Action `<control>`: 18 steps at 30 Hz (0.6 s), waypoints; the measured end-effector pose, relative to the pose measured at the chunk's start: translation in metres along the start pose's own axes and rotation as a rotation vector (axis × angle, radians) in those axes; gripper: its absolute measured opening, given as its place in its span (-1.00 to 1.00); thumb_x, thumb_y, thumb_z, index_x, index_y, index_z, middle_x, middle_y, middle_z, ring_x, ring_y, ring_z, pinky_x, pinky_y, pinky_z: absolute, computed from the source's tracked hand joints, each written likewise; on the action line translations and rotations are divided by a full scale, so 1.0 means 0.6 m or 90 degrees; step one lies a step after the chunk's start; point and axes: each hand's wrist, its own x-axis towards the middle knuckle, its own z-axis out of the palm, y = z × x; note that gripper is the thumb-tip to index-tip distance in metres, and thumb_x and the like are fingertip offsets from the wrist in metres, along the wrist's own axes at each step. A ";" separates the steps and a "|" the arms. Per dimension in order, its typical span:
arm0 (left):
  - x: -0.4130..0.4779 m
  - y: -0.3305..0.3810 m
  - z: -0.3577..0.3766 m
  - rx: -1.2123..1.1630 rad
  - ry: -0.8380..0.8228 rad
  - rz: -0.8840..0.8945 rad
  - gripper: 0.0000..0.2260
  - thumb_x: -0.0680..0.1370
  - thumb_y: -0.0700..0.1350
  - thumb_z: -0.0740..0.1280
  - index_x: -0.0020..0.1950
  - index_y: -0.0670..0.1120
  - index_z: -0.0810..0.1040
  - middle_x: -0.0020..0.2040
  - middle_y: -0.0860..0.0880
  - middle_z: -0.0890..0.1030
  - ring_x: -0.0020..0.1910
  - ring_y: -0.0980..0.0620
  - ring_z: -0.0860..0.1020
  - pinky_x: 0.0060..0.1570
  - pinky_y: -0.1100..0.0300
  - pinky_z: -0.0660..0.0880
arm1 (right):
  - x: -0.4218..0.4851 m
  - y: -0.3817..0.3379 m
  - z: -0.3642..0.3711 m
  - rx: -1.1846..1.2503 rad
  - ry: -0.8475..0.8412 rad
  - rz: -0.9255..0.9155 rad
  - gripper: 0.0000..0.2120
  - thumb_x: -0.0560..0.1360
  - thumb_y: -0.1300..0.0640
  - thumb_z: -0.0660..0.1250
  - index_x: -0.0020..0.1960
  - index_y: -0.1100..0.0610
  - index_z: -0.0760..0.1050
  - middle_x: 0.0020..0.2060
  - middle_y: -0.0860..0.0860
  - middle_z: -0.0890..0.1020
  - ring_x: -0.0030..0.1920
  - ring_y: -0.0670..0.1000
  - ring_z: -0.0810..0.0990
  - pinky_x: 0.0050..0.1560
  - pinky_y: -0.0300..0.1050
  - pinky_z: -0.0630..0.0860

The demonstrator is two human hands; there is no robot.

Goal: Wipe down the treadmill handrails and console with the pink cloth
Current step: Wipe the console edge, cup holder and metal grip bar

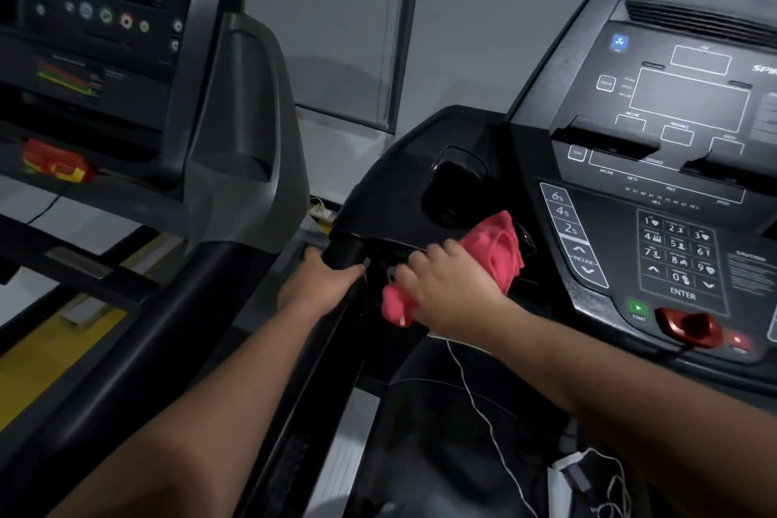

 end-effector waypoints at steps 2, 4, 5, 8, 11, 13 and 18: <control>-0.002 0.000 -0.001 -0.003 -0.003 -0.001 -0.40 0.42 0.25 0.33 0.32 -0.04 0.30 0.05 -0.01 0.54 0.00 -0.09 0.55 -0.12 0.12 0.41 | 0.023 0.013 -0.020 0.045 -0.127 0.053 -0.68 0.54 -0.07 0.08 -0.05 0.09 0.53 -0.19 0.06 0.62 -0.15 0.13 0.59 -0.05 -0.03 0.40; -0.003 0.000 -0.001 -0.001 0.000 0.002 -0.39 0.42 0.26 0.33 0.33 -0.05 0.30 0.00 0.01 0.52 -0.06 -0.06 0.53 -0.13 0.12 0.42 | 0.041 0.011 -0.022 0.017 -0.186 0.028 -0.69 0.63 0.01 -0.01 -0.06 0.07 0.47 -0.27 0.03 0.54 -0.13 0.13 0.58 -0.03 0.01 0.44; -0.004 -0.001 -0.001 -0.001 0.002 0.004 -0.39 0.42 0.26 0.32 0.33 -0.05 0.30 -0.01 0.02 0.52 -0.08 -0.05 0.52 -0.13 0.12 0.42 | 0.047 0.003 -0.028 -0.008 -0.215 0.010 -0.73 0.64 0.05 -0.01 -0.07 0.10 0.41 -0.30 0.02 0.51 -0.15 0.12 0.57 -0.06 0.02 0.46; -0.004 -0.001 0.000 0.004 0.008 0.015 -0.38 0.43 0.29 0.30 0.33 -0.07 0.32 0.08 -0.03 0.56 0.01 -0.08 0.54 -0.10 0.11 0.42 | 0.055 -0.037 -0.012 -0.009 -0.202 -0.004 -0.72 0.64 0.08 0.01 0.21 0.12 0.42 -0.02 0.08 0.58 0.00 0.17 0.56 0.04 0.07 0.42; -0.003 -0.003 0.002 0.019 0.011 0.020 -0.37 0.45 0.33 0.23 0.34 -0.07 0.33 0.19 -0.06 0.56 0.13 -0.12 0.54 -0.01 0.08 0.45 | 0.050 -0.087 0.017 -0.125 -0.174 0.000 -0.68 0.57 0.12 0.02 0.18 0.18 0.45 0.01 0.13 0.59 0.00 0.17 0.57 0.06 0.04 0.44; -0.001 -0.005 0.004 0.027 0.013 0.019 -0.36 0.46 0.35 0.19 0.36 -0.07 0.34 0.21 -0.07 0.56 0.17 -0.13 0.53 0.03 0.06 0.44 | 0.051 -0.110 0.030 -0.182 -0.206 0.052 -0.62 0.46 0.11 0.01 0.05 0.09 0.57 -0.16 0.05 0.63 -0.17 0.07 0.60 -0.07 -0.03 0.49; 0.001 -0.007 0.003 0.032 0.007 0.016 -0.38 0.51 0.36 0.08 0.37 -0.05 0.34 0.23 -0.08 0.55 0.19 -0.14 0.52 0.06 0.05 0.42 | 0.087 -0.144 0.051 -0.197 -0.170 0.180 -0.59 0.46 0.05 0.07 0.05 0.11 0.65 -0.26 0.08 0.64 -0.26 0.01 0.62 -0.17 -0.06 0.52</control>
